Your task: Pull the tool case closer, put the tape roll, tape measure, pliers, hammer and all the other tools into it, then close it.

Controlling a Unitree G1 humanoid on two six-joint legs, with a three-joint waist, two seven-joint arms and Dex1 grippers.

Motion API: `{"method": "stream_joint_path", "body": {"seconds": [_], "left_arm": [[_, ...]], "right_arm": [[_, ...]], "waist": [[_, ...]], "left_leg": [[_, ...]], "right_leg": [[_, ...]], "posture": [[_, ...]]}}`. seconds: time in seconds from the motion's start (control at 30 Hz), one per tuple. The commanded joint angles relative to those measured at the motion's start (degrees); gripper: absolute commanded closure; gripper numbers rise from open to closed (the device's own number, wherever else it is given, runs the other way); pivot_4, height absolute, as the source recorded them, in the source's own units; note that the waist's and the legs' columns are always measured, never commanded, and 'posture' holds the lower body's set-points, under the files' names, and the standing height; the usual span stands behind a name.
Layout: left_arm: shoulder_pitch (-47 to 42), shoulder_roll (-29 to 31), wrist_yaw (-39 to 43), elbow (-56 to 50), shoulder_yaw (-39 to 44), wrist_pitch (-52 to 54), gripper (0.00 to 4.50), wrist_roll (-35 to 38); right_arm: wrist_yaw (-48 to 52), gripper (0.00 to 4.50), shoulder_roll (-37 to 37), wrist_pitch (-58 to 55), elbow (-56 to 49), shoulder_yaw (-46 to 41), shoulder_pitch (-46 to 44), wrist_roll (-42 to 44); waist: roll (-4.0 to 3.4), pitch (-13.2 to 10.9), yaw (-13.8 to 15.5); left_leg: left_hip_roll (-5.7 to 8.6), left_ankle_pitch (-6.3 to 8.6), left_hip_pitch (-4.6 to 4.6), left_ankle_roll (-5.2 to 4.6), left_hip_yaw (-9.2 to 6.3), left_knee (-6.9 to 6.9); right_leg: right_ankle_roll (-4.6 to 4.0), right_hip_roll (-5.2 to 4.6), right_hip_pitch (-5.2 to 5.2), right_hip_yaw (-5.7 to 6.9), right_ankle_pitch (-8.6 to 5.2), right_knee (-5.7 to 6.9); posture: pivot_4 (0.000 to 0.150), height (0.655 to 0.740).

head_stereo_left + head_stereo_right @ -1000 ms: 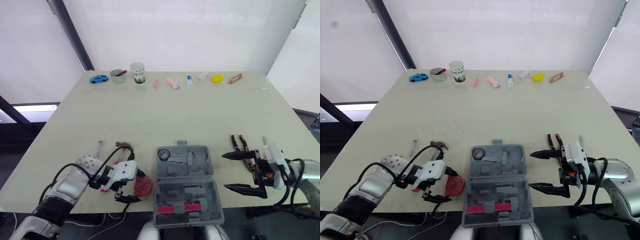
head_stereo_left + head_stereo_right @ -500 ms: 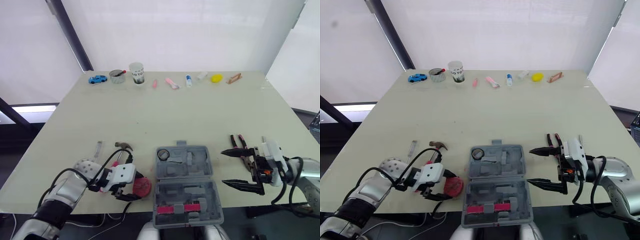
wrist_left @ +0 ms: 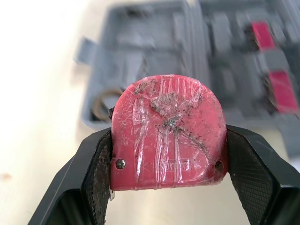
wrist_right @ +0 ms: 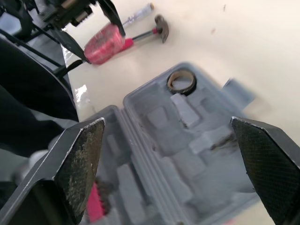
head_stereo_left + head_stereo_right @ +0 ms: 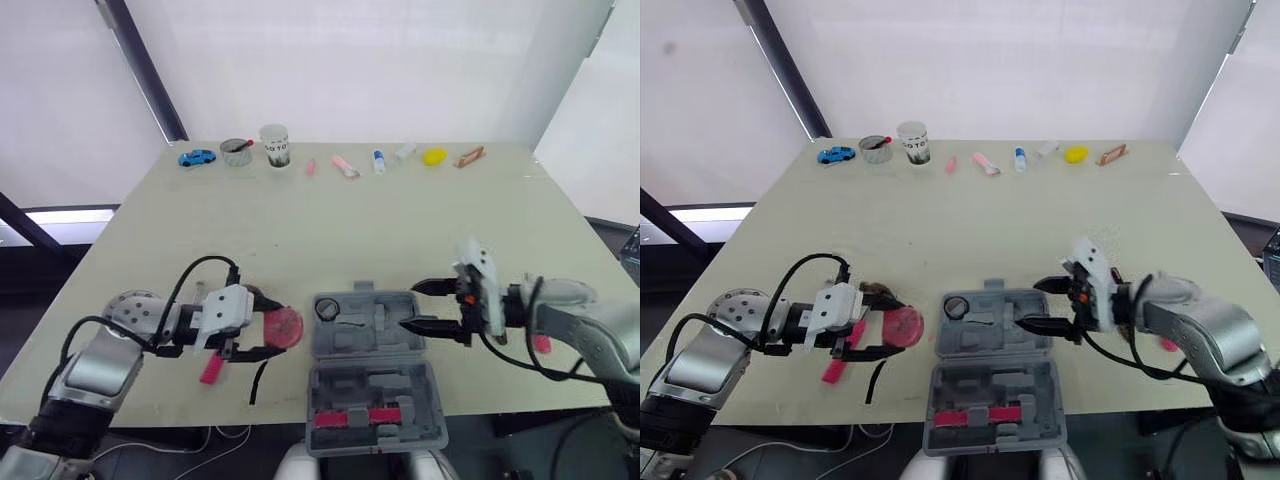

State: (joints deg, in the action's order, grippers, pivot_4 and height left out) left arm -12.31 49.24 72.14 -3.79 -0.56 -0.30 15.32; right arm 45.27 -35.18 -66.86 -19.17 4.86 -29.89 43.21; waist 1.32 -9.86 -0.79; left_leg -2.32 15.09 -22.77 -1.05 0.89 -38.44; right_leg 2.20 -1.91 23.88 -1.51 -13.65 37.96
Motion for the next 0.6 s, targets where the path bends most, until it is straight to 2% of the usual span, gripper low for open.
{"method": "stream_joint_path", "body": {"seconds": [0.03,0.23,0.37,0.53,0.57,0.6], "left_arm": [[-2.3,-1.9,-2.4,-1.6,0.7,-2.7,1.52,0.0],[-4.2,-5.6,-4.9,0.4,-1.3,-11.4,1.52,-4.2],[-5.0,-7.1,-6.1,0.1,-2.4,-12.8,1.52,-5.2],[-5.7,-8.8,-8.1,-0.7,-3.5,-14.2,1.52,-6.6],[-5.7,-9.2,-8.5,-1.2,-3.5,-14.1,1.52,-6.6],[-5.7,-9.3,-8.7,-1.6,-3.6,-14.2,1.52,-6.6]], "right_arm": [[-4.6,0.00,4.8,-9.8,2.1,-0.5,-5.1,3.9],[-13.1,0.00,18.8,-21.0,11.5,-6.9,-12.6,5.3],[-16.5,0.00,23.8,-25.0,13.8,-10.8,-14.0,4.6],[-19.2,0.00,26.3,-25.6,15.6,-11.9,-14.0,6.4],[-19.7,0.40,26.7,-25.6,15.8,-11.9,-13.9,6.8],[-20.4,0.60,26.9,-25.6,16.0,-12.0,-13.8,7.2]], "waist": [[0.00,0.0,0.0],[0.02,0.0,0.0],[0.02,0.0,0.1],[0.02,0.0,0.0],[0.02,0.0,-0.1],[0.01,0.0,-0.2]], "left_leg": [[0.00,0.00,-0.01,0.00,0.00,-0.01],[0.03,0.00,-0.07,0.00,0.02,0.00],[0.03,0.00,-0.13,0.00,-0.02,0.01],[0.05,0.00,-0.12,0.00,-0.03,0.01],[0.05,0.00,-0.11,0.00,-0.03,0.01],[0.04,0.00,-0.11,0.00,-0.04,0.01]], "right_leg": [[0.00,0.00,0.00,0.00,0.00,0.01],[0.01,-0.03,0.04,-0.01,0.02,0.00],[0.01,-0.04,0.05,0.03,0.02,0.00],[0.02,-0.05,0.06,0.04,0.02,0.00],[0.02,-0.05,0.06,0.04,0.02,0.02],[0.02,-0.04,0.06,0.04,0.02,0.03]], "posture": [[0.150,0.7400],[0.150,0.7400],[0.150,0.7400],[0.150,0.7400],[0.150,0.7400],[0.150,0.7400]]}}
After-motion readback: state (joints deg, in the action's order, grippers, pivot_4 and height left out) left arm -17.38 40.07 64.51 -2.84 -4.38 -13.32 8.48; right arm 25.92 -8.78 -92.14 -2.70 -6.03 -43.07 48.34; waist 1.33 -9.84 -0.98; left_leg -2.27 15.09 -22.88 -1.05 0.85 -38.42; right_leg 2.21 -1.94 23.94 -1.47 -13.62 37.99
